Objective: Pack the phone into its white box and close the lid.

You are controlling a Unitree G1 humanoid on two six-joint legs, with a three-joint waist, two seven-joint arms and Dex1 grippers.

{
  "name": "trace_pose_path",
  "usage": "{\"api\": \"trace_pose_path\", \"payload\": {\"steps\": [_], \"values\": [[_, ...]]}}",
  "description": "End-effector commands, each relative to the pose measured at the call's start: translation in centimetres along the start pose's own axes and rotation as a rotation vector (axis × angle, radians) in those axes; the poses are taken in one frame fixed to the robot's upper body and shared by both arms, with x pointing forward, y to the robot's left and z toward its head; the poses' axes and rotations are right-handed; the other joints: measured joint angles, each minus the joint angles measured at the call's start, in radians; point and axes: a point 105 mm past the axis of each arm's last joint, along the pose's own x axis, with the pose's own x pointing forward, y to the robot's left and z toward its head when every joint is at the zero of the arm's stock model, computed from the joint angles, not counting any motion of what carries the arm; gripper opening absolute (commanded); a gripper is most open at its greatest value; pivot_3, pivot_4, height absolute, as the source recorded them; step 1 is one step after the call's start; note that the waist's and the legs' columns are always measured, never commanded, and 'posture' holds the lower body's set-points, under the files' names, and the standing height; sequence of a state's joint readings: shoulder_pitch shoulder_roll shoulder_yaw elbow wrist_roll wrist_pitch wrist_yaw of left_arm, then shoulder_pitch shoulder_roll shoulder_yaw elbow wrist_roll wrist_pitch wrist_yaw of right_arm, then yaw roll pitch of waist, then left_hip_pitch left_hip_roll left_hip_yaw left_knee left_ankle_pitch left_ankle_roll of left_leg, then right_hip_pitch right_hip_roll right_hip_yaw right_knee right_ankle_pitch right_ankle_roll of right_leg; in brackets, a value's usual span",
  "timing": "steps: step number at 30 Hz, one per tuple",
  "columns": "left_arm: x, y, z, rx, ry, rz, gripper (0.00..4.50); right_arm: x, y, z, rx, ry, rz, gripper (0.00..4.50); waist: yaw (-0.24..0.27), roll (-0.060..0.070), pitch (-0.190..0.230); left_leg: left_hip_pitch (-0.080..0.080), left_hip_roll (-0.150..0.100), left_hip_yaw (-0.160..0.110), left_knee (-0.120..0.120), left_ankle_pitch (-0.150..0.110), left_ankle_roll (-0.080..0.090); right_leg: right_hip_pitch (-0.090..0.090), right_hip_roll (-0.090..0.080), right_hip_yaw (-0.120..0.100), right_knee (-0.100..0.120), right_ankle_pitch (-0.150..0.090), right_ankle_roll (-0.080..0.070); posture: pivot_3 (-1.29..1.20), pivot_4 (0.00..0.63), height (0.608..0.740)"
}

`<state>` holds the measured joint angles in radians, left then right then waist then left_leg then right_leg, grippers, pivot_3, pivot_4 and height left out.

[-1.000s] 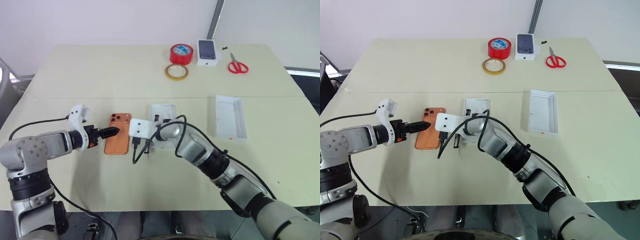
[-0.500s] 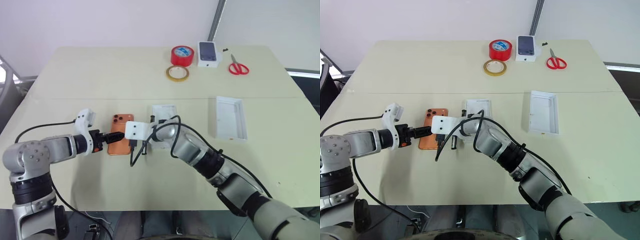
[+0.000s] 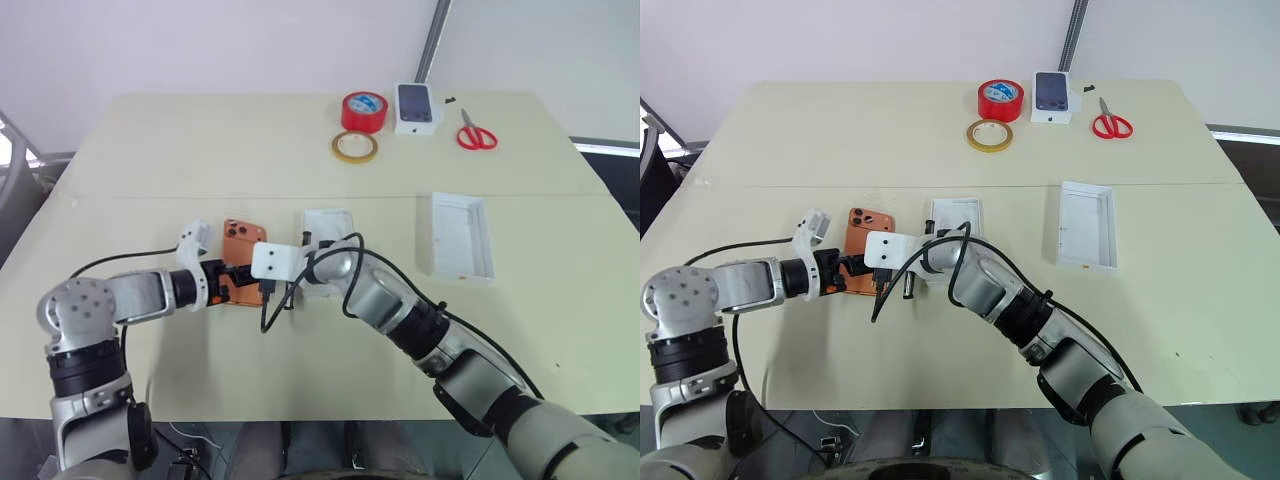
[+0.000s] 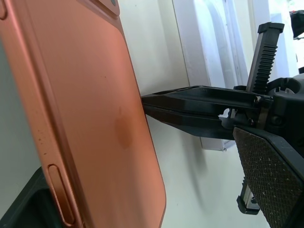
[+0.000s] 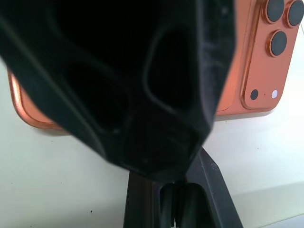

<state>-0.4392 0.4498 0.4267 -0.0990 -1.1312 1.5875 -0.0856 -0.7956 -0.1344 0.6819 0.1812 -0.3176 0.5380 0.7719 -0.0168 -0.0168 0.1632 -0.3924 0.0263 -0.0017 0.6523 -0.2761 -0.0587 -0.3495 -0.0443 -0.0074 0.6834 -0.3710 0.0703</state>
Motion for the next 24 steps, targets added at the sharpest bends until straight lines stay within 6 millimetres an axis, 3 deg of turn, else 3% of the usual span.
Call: {"api": "trace_pose_path", "payload": {"steps": [1,12,15,19,24], "values": [[0.0,1.2,-0.3,-0.046,0.009,0.057,4.47,0.0,0.4,1.1,-0.020,-0.036,0.003,0.00,0.000,0.000,0.000,0.000,0.000,0.000,0.000,0.000,0.000,0.000,0.000,0.000,0.000,0.000,0.000,0.00,0.150,0.740],[-0.9,3.0,-0.1,-0.165,-0.083,0.122,4.47,0.1,0.6,1.2,-0.026,-0.038,0.001,0.00,-0.004,0.000,0.000,0.000,0.000,0.000,-0.001,0.001,-0.001,-0.001,0.000,0.000,0.000,0.000,0.000,0.00,0.150,0.740],[-1.3,3.4,0.3,-0.199,-0.122,0.128,3.61,0.1,0.6,1.2,-0.027,-0.039,0.002,0.00,-0.005,0.000,0.000,0.000,0.000,0.000,-0.001,0.001,-0.002,-0.001,0.000,0.000,0.000,0.000,0.000,0.00,0.150,0.740],[-1.7,3.3,0.8,-0.219,-0.160,0.107,1.62,0.0,0.6,1.1,-0.029,-0.038,0.002,0.00,-0.005,-0.001,0.000,0.000,0.001,0.000,-0.002,0.001,-0.002,-0.001,0.001,0.000,0.000,0.000,0.000,0.00,0.150,0.740],[-1.9,3.9,0.6,-0.268,-0.181,0.109,1.62,-0.1,0.6,1.2,-0.030,-0.041,0.000,0.00,-0.004,-0.002,0.001,0.000,0.001,0.000,-0.002,0.001,-0.002,-0.002,0.001,0.000,0.000,0.000,0.000,0.00,0.150,0.740]]}}
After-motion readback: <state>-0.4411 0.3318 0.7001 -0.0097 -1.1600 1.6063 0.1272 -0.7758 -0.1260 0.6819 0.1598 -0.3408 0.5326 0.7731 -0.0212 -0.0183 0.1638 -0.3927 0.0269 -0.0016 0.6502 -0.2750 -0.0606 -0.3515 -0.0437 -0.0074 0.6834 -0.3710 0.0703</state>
